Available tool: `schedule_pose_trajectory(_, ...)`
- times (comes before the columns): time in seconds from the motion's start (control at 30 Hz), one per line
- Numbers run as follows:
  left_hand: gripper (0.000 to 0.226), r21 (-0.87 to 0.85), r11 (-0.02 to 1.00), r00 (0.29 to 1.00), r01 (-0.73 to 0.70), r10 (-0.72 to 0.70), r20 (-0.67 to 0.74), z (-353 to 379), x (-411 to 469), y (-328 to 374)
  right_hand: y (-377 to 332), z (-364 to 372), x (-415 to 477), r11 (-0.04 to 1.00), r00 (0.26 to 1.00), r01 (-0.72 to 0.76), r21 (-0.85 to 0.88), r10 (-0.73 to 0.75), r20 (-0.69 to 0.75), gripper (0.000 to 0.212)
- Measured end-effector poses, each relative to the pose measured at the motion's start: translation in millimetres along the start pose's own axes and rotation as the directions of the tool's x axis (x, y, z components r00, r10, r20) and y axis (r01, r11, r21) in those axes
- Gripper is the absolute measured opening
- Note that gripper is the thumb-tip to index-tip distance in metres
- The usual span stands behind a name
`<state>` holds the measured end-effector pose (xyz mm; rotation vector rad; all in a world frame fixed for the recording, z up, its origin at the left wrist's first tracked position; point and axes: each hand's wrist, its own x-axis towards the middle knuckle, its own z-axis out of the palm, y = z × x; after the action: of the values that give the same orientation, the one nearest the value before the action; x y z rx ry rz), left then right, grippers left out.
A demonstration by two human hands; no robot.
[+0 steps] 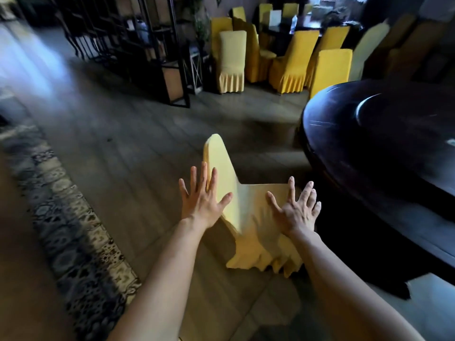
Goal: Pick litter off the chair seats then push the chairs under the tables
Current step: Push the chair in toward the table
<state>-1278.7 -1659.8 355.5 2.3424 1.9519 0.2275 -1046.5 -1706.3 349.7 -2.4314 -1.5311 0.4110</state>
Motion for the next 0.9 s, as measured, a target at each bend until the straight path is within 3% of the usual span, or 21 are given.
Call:
schedule_pose_trajectory(0.33, 0.085, -0.079, 0.989, 0.990, 0.128, -0.122, 0.067, 29, 75, -100, -136, 88, 76, 0.998, 0.997, 0.061, -0.014, -0.060, 0.042, 0.097)
schedule_pose_trajectory(0.53, 0.076, -0.161, 0.974, 0.981, 0.161, -0.141, 0.130, 54, 152, -129, -200, 144, 131, 0.991, 0.992, -0.005, 0.132, -0.012, 0.126, 0.089)
schedule_pose_trajectory(0.63, 0.075, -0.169, 0.980, 0.984, 0.105, -0.078, 0.160, 56, 204, -139, -231, 174, 148, 0.940, 0.981, -0.127, 0.316, 0.072, 0.180, 0.082)
schedule_pose_trajectory(0.7, 0.074, -0.148, 0.989, 0.982, 0.012, 0.016, 0.188, 55, 241, -144, -243, 185, 151, 0.881, 0.979, -0.197, 0.430, 0.151, 0.138, 0.076)
schedule_pose_trajectory(0.9, 0.076, -0.122, 0.946, 0.908, -0.301, 0.323, 0.267, 75, 324, -136, -241, 189, 150, 0.857, 0.956, -0.281, 0.432, 0.291, 0.044, 0.072)
